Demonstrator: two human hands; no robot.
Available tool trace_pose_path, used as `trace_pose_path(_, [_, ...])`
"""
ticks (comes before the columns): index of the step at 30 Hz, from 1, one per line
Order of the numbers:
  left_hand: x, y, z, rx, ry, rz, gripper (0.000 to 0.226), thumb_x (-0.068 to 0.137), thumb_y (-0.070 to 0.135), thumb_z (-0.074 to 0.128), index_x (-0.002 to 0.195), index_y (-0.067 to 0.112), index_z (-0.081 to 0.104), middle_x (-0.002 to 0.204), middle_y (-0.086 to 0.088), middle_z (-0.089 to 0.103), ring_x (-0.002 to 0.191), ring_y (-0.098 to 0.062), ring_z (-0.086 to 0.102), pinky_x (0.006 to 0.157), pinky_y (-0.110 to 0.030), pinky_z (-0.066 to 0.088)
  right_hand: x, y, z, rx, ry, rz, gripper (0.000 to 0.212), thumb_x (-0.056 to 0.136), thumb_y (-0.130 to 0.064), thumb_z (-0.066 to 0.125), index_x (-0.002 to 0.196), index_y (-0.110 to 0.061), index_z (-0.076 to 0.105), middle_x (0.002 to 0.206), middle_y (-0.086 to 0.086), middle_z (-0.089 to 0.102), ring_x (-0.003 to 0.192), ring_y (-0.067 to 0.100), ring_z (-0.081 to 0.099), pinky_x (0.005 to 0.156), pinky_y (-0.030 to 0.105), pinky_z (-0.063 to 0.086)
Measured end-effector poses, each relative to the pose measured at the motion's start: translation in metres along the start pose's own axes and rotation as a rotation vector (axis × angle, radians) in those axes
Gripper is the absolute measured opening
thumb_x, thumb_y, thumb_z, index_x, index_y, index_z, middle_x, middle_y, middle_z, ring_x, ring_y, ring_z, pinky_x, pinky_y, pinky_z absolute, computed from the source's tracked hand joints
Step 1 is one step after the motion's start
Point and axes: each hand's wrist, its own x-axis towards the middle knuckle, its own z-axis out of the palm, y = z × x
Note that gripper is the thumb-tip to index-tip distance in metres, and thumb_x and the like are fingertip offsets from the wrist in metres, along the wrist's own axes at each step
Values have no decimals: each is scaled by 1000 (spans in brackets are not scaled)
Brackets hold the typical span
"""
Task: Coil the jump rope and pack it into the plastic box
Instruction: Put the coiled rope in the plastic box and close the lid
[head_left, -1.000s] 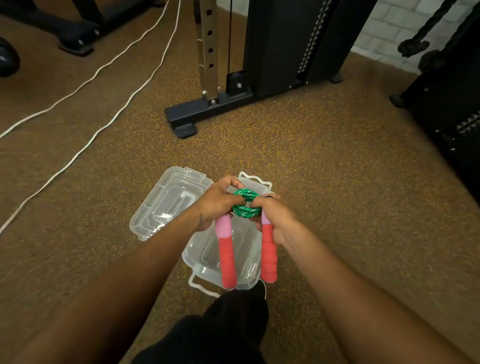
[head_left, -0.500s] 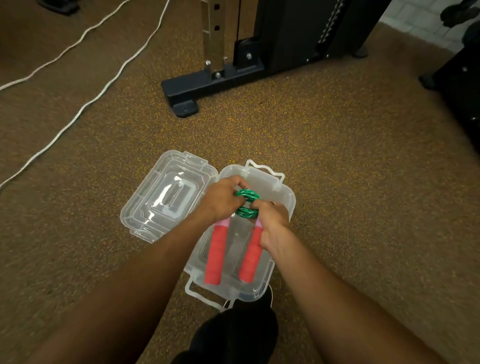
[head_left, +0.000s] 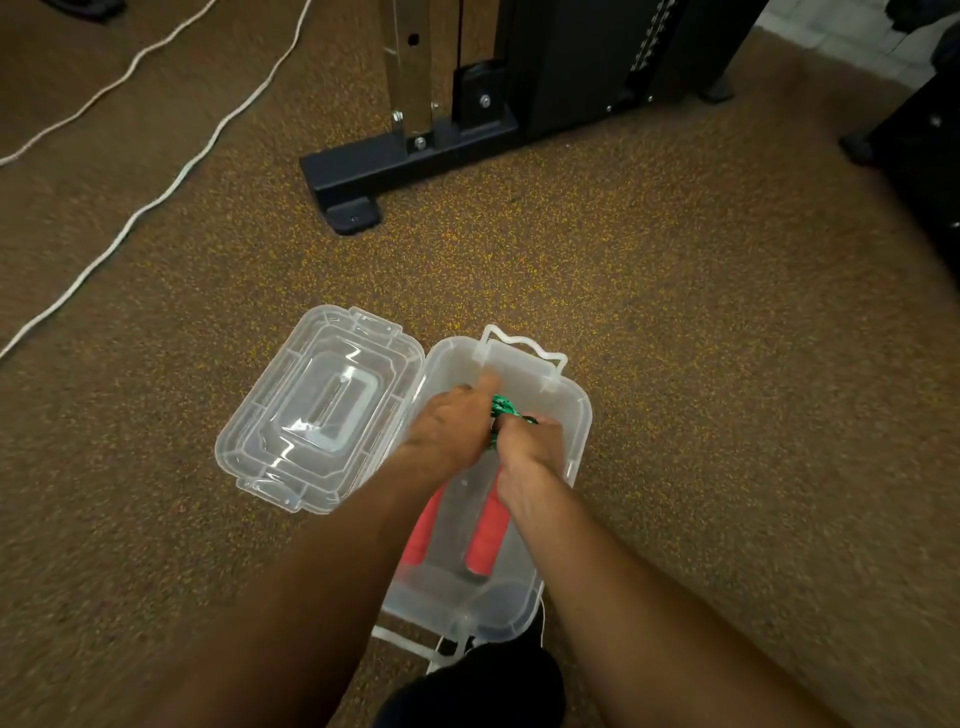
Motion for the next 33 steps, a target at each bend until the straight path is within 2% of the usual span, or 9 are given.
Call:
trace_pose_path(3, [7, -9, 13, 5, 2, -62, 33, 94, 16, 49, 127, 18, 48, 113, -19, 59, 101, -42, 62, 87, -43, 48, 15, 16, 13, 16, 40, 27, 39, 58, -24, 71, 96, -15, 69, 88, 7, 75, 78, 28, 72, 73, 45, 63])
trace_pose_path(6, [12, -18, 26, 20, 29, -94, 32, 96, 19, 47, 128, 23, 52, 112, -17, 55, 97, -43, 63, 89, -43, 50, 20, 24, 20, -2, 57, 36, 26, 65, -24, 75, 88, -15, 72, 79, 1, 74, 70, 24, 72, 69, 37, 62])
trace_pose_path(10, [10, -21, 42, 45, 103, -120, 19, 96, 13, 45, 114, 15, 39, 105, -16, 55, 88, -43, 64, 72, -46, 50, 38, 38, 26, -87, 86, 29, 27, 63, -25, 74, 88, -16, 71, 76, -1, 74, 68, 23, 72, 67, 39, 63])
trace_pose_path(14, [8, -24, 47, 84, 91, -105, 27, 91, 11, 54, 113, 13, 39, 108, -16, 53, 88, -42, 62, 66, -44, 45, 76, 62, 33, -265, 96, -26, 41, 54, -34, 69, 91, -17, 65, 79, 3, 74, 72, 27, 72, 68, 44, 62])
trace_pose_path(20, [6, -25, 46, 99, 60, -107, 28, 89, 10, 59, 115, 11, 51, 117, -14, 53, 100, -35, 62, 77, -43, 53, 31, 25, 24, -360, 22, -95, 54, 63, -39, 70, 111, -17, 65, 113, 7, 69, 94, 28, 70, 85, 40, 58])
trace_pose_path(23, [4, -23, 44, 188, 70, -70, 28, 96, 13, 50, 124, 11, 56, 131, -11, 50, 121, -28, 52, 93, -36, 48, 13, 11, 9, -512, -25, -194, 51, 83, -22, 67, 130, -12, 53, 137, 10, 49, 114, 33, 60, 99, 38, 48])
trace_pose_path(26, [-9, -16, 40, 256, 77, -25, 33, 101, 15, 41, 131, 10, 54, 142, -15, 43, 133, -29, 41, 106, -31, 35, 0, 10, -5, -670, -94, -360, 50, 87, -10, 58, 136, -12, 47, 143, 12, 39, 120, 35, 54, 104, 37, 42])
trace_pose_path(29, [-27, -12, 38, 298, 82, -52, 37, 101, 15, 40, 136, 11, 47, 145, -16, 38, 127, -30, 43, 101, -34, 41, -1, 10, -13, -950, -157, -537, 35, 94, -8, 49, 128, -12, 56, 135, 12, 42, 117, 35, 51, 102, 38, 40])
trace_pose_path(33, [-47, -10, 44, 377, -4, -50, 37, 101, 19, 37, 137, 14, 44, 136, -13, 45, 123, -29, 46, 93, -35, 45, 3, 7, -14, -1280, -215, -585, 34, 100, -11, 37, 121, -7, 63, 133, 15, 45, 121, 35, 45, 100, 38, 39])
